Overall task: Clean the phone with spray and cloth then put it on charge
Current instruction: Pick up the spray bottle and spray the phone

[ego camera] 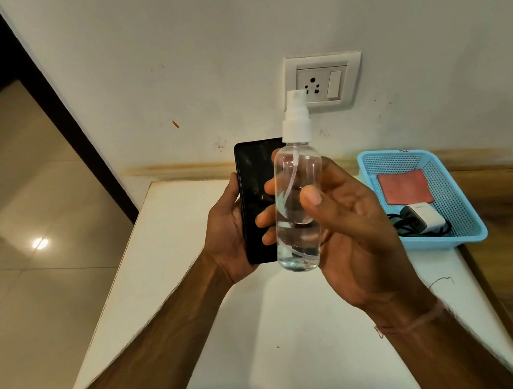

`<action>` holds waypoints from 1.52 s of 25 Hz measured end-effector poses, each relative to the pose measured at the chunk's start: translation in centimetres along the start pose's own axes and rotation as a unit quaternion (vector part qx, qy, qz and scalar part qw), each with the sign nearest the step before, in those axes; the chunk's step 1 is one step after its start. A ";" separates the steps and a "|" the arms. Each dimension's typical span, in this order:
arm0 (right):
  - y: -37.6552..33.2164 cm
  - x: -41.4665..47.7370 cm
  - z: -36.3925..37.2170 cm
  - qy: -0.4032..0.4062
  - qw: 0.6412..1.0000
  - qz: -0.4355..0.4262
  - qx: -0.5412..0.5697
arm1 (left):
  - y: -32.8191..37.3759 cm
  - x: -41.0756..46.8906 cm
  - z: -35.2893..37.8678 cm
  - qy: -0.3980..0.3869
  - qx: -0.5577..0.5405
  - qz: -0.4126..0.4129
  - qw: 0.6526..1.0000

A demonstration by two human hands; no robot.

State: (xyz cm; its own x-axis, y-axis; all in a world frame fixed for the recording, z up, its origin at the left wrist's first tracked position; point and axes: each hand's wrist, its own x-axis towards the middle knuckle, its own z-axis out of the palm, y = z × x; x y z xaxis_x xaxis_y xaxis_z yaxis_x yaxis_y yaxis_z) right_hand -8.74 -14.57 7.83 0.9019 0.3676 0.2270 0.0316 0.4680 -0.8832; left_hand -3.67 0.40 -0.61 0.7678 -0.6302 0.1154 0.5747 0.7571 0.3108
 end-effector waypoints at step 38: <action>5.3 2.0 -1.7 0.206 0.764 -0.160 -0.590 | 0.1 0.5 -1.5 0.290 0.193 0.053 0.936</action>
State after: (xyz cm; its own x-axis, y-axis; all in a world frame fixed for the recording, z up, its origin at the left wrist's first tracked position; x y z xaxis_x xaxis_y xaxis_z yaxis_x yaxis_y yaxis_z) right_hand -5.99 -12.73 2.90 0.8181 -0.0115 0.5749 0.4265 -0.6584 -0.6201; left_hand -2.86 0.43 -1.93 0.9033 -0.2717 -0.3321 0.4282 0.6205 0.6570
